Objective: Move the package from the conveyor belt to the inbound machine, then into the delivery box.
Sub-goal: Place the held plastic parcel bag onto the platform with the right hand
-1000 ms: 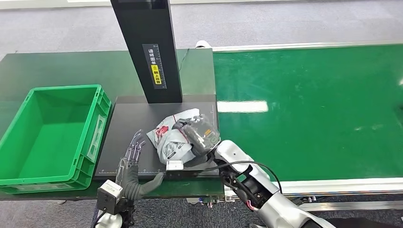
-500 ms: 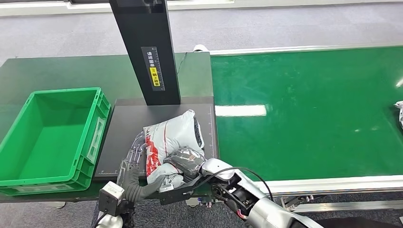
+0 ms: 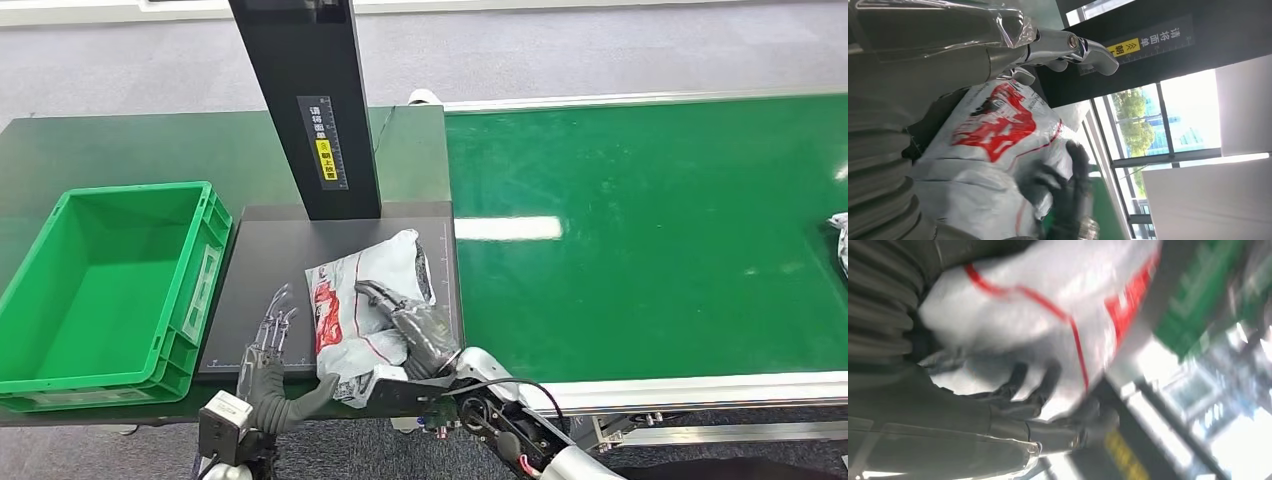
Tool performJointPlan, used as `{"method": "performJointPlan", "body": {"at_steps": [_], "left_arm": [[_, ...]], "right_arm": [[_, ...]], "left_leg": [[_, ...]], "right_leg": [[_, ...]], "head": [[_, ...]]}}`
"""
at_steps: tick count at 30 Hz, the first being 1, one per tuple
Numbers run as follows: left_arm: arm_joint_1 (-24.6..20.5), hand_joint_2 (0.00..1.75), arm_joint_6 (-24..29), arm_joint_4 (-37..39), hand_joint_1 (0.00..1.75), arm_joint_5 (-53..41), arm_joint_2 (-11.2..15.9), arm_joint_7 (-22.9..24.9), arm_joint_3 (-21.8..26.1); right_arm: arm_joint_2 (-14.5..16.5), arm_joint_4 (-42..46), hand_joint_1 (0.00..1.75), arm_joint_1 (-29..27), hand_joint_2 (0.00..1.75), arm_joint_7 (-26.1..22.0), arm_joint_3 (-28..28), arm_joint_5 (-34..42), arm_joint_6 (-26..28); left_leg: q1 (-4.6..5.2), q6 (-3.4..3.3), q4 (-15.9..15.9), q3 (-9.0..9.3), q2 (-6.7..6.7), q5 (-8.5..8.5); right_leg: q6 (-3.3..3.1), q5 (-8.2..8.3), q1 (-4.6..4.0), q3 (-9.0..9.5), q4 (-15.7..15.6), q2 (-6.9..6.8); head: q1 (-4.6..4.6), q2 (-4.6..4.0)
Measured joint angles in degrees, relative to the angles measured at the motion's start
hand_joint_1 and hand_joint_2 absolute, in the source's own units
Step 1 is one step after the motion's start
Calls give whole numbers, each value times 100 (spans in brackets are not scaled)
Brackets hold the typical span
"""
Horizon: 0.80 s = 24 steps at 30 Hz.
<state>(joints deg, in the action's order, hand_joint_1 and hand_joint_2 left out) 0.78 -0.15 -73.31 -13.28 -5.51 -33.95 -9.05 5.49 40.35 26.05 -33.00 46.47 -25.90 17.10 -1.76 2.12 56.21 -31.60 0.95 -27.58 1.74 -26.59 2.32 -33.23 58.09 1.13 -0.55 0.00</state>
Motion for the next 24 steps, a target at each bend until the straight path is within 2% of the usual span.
{"method": "performJointPlan", "body": {"at_steps": [5, 9, 14, 17, 20, 24], "left_arm": [[7, 175, -46, -35, 0, 38, 0, 17, -8], [-48, 175, -143, -34, 0, 40, 0, 31, -18], [-207, 175, -215, 44, 0, 13, 0, 30, -103], [-280, 175, -288, 89, 0, 78, 4, 18, -140], [-315, 175, -381, 115, 0, 169, 27, 4, -140], [-327, 175, -478, 176, 0, 130, 76, -48, -126]], "right_arm": [[-139, 638, 0, -433, 175, -452, -536, 588, 666], [-264, 1033, 0, -663, 175, -652, -808, 715, 1249], [-383, 1492, 0, -889, 175, -677, -966, 773, 1469], [-471, 1799, 0, -1021, 175, -475, -1051, 795, 1170], [-624, 2173, 0, -1211, 175, -104, -1188, 779, 491], [-916, 2471, 0, -1458, 175, 749, -1369, 631, -1228]], "left_leg": [[1, -1, 1, -16, 0, -1], [1, -1, 1, -19, 0, -1], [1, -1, 1, -20, 1, -1], [1, -1, 1, -21, 0, -1], [1, -1, 1, -24, -1, -1], [1, -1, 1, -28, -5, -2]], "right_leg": [[0, 0, 1, -16, 0, -2], [0, 0, 1, -20, -1, -2], [0, 0, 1, -21, 0, -3], [0, 0, 1, -22, 0, -3], [0, 0, 1, -23, 0, -4], [1, -1, 2, -26, -1, -8]], "head": [[0, 0], [1, 0], [1, 0], [1, 0], [0, 0], [1, 0]]}}
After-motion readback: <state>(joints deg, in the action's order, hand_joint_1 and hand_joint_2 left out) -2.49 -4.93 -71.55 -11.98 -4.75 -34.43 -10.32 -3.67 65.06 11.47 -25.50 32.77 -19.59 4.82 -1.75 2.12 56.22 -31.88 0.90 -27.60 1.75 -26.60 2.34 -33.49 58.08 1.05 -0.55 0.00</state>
